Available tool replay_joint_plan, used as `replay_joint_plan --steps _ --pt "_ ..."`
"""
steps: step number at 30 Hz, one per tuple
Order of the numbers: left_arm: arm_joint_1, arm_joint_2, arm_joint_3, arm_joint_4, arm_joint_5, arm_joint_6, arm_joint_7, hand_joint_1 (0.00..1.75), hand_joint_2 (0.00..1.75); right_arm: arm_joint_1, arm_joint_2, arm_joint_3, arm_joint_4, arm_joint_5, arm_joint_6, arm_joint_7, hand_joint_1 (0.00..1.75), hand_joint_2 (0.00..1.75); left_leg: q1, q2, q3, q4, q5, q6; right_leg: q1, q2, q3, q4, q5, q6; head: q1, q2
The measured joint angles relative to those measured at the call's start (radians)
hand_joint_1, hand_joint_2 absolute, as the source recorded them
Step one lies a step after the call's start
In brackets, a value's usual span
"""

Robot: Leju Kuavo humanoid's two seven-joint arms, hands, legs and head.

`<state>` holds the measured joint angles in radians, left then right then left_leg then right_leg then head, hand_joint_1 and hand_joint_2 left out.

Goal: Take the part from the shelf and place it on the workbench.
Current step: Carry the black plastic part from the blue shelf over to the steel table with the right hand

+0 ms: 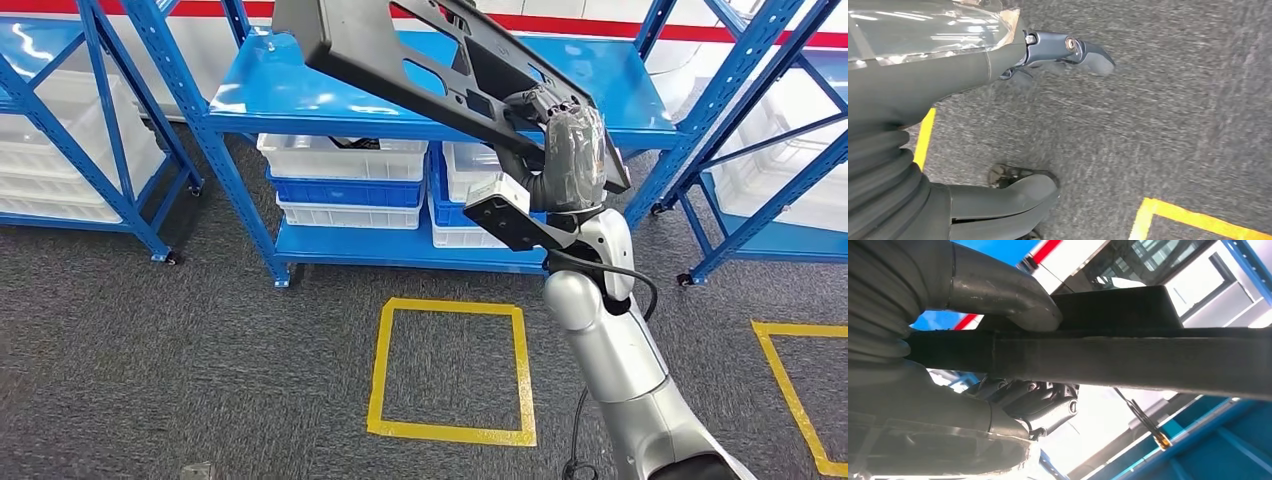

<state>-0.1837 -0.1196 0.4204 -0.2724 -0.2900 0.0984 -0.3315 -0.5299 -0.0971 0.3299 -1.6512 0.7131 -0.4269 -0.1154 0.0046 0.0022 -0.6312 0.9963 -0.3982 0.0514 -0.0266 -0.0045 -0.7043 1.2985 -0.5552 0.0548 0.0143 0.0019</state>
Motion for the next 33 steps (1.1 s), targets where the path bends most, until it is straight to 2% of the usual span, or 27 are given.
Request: replay_joint_plan --steps 1,2,3,4,5,6,8,9,10,12,13,14,15,16,17,19,20,21,23,24,25,26,28,29,30,31,33 --pt "0.0 0.0 0.001 0.0 0.002 0.0 0.0 0.0 1.75 -0.001 0.0 -0.001 0.003 -0.005 0.0 -0.001 1.75 1.75 -0.001 0.0 -0.015 0.001 0.012 -0.002 0.001 0.0 0.031 -0.023 0.02 0.009 0.0 0.0" --pt "-0.001 0.0 0.001 0.0 0.004 0.0 0.0 0.0 1.75 -0.003 0.001 -0.002 0.005 -0.01 0.0 -0.002 1.75 1.75 -0.001 0.0 -0.029 0.002 0.024 -0.005 0.001 0.0 0.08 -0.079 0.038 0.015 0.0 0.0" --pt "-0.001 0.0 0.002 0.0 0.006 0.0 0.0 0.0 1.75 -0.008 0.002 -0.002 0.007 -0.014 0.0 -0.003 1.75 1.75 -0.003 -0.001 -0.042 0.005 0.034 -0.01 0.003 0.0 0.138 -0.156 0.043 0.015 0.0 0.0" --pt "-0.002 0.0 0.002 -0.001 0.008 0.0 0.0 0.0 1.75 -0.012 0.003 -0.003 0.008 -0.018 0.001 -0.004 1.75 1.75 -0.004 -0.001 -0.052 0.006 0.045 -0.014 0.007 0.001 0.185 -0.226 0.037 0.009 -0.001 0.0" --pt "-0.003 0.001 0.002 -0.001 0.009 0.0 -0.001 0.0 1.75 -0.017 0.004 -0.003 0.01 -0.019 0.001 -0.005 1.75 1.75 -0.005 -0.001 -0.058 0.006 0.056 -0.02 0.01 0.002 0.214 -0.278 0.027 0.003 -0.001 0.0" --pt "-0.003 0.001 0.003 -0.001 0.01 0.001 -0.001 0.0 1.75 -0.021 0.004 -0.004 0.011 -0.02 0.001 -0.006 1.75 1.75 -0.006 -0.001 -0.061 0.003 0.067 -0.025 0.015 0.003 0.223 -0.305 0.02 -0.005 -0.002 0.0" --pt "-0.002 0.003 0.006 -0.001 0.015 0.005 -0.002 0.0 1.75 -0.03 0.005 -0.005 0.017 -0.024 0.006 -0.007 1.75 1.75 -0.003 -0.003 -0.068 -0.004 0.08 -0.038 0.011 0.003 0.208 -0.311 0.033 -0.02 -0.002 0.0" --pt "-0.001 0.004 0.009 -0.001 0.018 0.006 -0.003 0.0 1.75 -0.035 0.005 -0.005 0.021 -0.028 0.01 -0.007 1.75 1.75 -0.001 -0.004 -0.075 0.005 0.062 -0.044 0.006 0.002 0.202 -0.311 0.045 -0.031 -0.003 0.0" --pt "-0.001 0.005 0.012 -0.001 0.022 0.008 -0.003 0.0 1.75 -0.042 0.006 -0.005 0.025 -0.034 0.015 -0.006 1.75 1.75 0.002 -0.005 -0.086 0.03 0.028 -0.05 0.002 0.001 0.194 -0.312 0.057 -0.04 -0.004 0.0" --pt "-0.001 0.007 0.019 -0.001 0.029 0.009 -0.006 0.0 1.75 -0.055 0.007 -0.006 0.037 -0.048 0.022 -0.005 1.75 1.75 0.006 -0.005 -0.119 0.148 -0.078 -0.06 0.001 0.0 0.173 -0.311 0.08 -0.053 -0.005 0.0" --pt "-0.001 0.007 0.023 -0.001 0.034 0.009 -0.008 0.0 1.75 -0.061 0.008 -0.006 0.045 -0.059 0.025 -0.008 1.75 1.75 0.007 -0.005 -0.133 0.219 -0.117 -0.064 0.002 -0.001 0.16 -0.31 0.091 -0.054 -0.006 0.0" --pt "-0.001 0.008 0.027 -0.001 0.039 0.009 -0.011 0.0 1.75 -0.065 0.009 -0.007 0.054 -0.073 0.029 -0.014 1.75 1.75 0.008 -0.005 -0.14 0.277 -0.135 -0.066 0.003 -0.001 0.146 -0.309 0.101 -0.054 -0.006 0.0" --pt "-0.001 0.008 0.03 -0.001 0.044 0.009 -0.015 0.0 1.75 -0.067 0.009 -0.008 0.064 -0.091 0.033 -0.024 1.75 1.75 0.008 -0.005 -0.131 0.3 -0.129 -0.067 0.004 0.0 0.134 -0.307 0.109 -0.052 -0.006 0.0" --pt "-0.001 0.009 0.034 -0.001 0.047 0.009 -0.019 0.0 1.75 -0.066 0.009 -0.011 0.073 -0.111 0.037 -0.036 1.75 1.75 0.009 -0.005 -0.105 0.289 -0.109 -0.066 0.004 0.0 0.122 -0.305 0.117 -0.049 -0.006 0.0" --pt "-0.002 0.009 0.039 -0.002 0.05 0.009 -0.023 0.0 1.75 -0.065 0.009 -0.015 0.083 -0.131 0.04 -0.05 1.75 1.75 0.009 -0.005 -0.061 0.24 -0.086 -0.063 0.004 0.0 0.111 -0.304 0.125 -0.046 -0.006 0.0" --pt "-0.002 0.011 0.046 -0.004 0.051 0.007 -0.029 0.0 1.75 -0.058 0.008 -0.026 0.098 -0.163 0.043 -0.073 1.75 1.75 0.006 -0.008 0.044 0.097 -0.074 -0.051 0.006 -0.001 0.096 -0.301 0.138 -0.035 -0.005 0.0" --pt "-0.002 0.012 0.047 -0.005 0.051 0.007 -0.03 0.0 1.75 -0.054 0.008 -0.031 0.104 -0.173 0.044 -0.082 1.75 1.75 0.003 -0.01 0.08 0.041 -0.079 -0.046 0.006 -0.003 0.091 -0.302 0.146 -0.028 -0.004 0.0" --pt "-0.002 0.013 0.048 -0.006 0.051 0.007 -0.031 0.0 1.75 -0.051 0.007 -0.035 0.11 -0.181 0.044 -0.089 1.75 1.75 -0.001 -0.012 0.098 0.009 -0.085 -0.04 0.005 -0.005 0.088 -0.304 0.154 -0.019 -0.003 0.0" --pt "-0.001 0.014 0.049 -0.006 0.051 0.006 -0.032 0.0 1.75 -0.045 0.006 -0.042 0.121 -0.191 0.044 -0.098 1.75 1.75 -0.005 -0.01 0.1 -0.01 -0.074 -0.026 0.004 -0.006 0.083 -0.307 0.165 -0.003 -0.002 0.0" --pt "-0.002 0.014 0.049 -0.006 0.051 0.006 -0.033 0.0 1.75 -0.042 0.004 -0.046 0.127 -0.195 0.044 -0.1 1.75 1.75 -0.005 -0.007 0.097 -0.017 -0.063 -0.018 0.005 -0.005 0.076 -0.299 0.156 -0.001 -0.002 0.0" --pt "-0.002 0.014 0.05 -0.007 0.051 0.006 -0.033 0.0 1.75 -0.04 0.002 -0.05 0.132 -0.201 0.044 -0.103 1.75 1.75 -0.003 -0.004 0.091 -0.023 -0.052 -0.008 0.007 -0.003 0.064 -0.275 0.134 -0.003 0.0 0.0" --pt "-0.003 0.014 0.05 -0.007 0.051 0.006 -0.034 0.0 1.75 -0.038 0.0 -0.055 0.138 -0.207 0.045 -0.105 1.75 1.75 -0.001 -0.001 0.084 -0.028 -0.041 -0.002 0.008 -0.002 0.046 -0.229 0.099 -0.009 0.002 0.0" --pt "-0.004 0.014 0.052 -0.007 0.052 0.006 -0.036 0.0 1.75 -0.032 -0.004 -0.063 0.15 -0.216 0.045 -0.111 1.75 1.75 -0.002 0.002 0.059 -0.026 -0.022 0.003 0.007 0.0 0.006 -0.096 0.021 -0.018 0.005 0.0" --pt "-0.004 0.013 0.053 -0.007 0.052 0.006 -0.036 0.0 1.75 -0.029 -0.005 -0.067 0.156 -0.219 0.045 -0.113 1.75 1.75 -0.002 0.002 0.045 -0.024 -0.013 0.001 0.006 0.001 -0.005 -0.04 0.001 -0.014 0.005 0.0" --pt "-0.004 0.012 0.054 -0.007 0.052 0.006 -0.036 0.0 1.75 -0.026 -0.006 -0.071 0.162 -0.22 0.045 -0.114 1.75 1.75 -0.001 0.003 0.031 -0.022 -0.003 -0.001 0.004 0.001 -0.002 -0.013 -0.001 -0.005 0.005 0.0" --pt "-0.005 0.011 0.055 -0.007 0.052 0.006 -0.036 0.0 1.75 -0.024 -0.006 -0.074 0.167 -0.221 0.045 -0.114 1.75 1.75 0.0 0.003 0.017 -0.019 0.006 -0.004 0.002 0.0 0.018 -0.021 0.013 0.008 0.005 0.0" --pt "-0.007 0.011 0.056 -0.009 0.054 0.006 -0.036 0.0 1.75 -0.025 -0.006 -0.078 0.176 -0.222 0.045 -0.115 1.75 1.75 0.003 0.004 -0.012 -0.006 0.019 -0.015 -0.005 0.0 0.101 -0.133 0.05 0.031 0.005 0.0"
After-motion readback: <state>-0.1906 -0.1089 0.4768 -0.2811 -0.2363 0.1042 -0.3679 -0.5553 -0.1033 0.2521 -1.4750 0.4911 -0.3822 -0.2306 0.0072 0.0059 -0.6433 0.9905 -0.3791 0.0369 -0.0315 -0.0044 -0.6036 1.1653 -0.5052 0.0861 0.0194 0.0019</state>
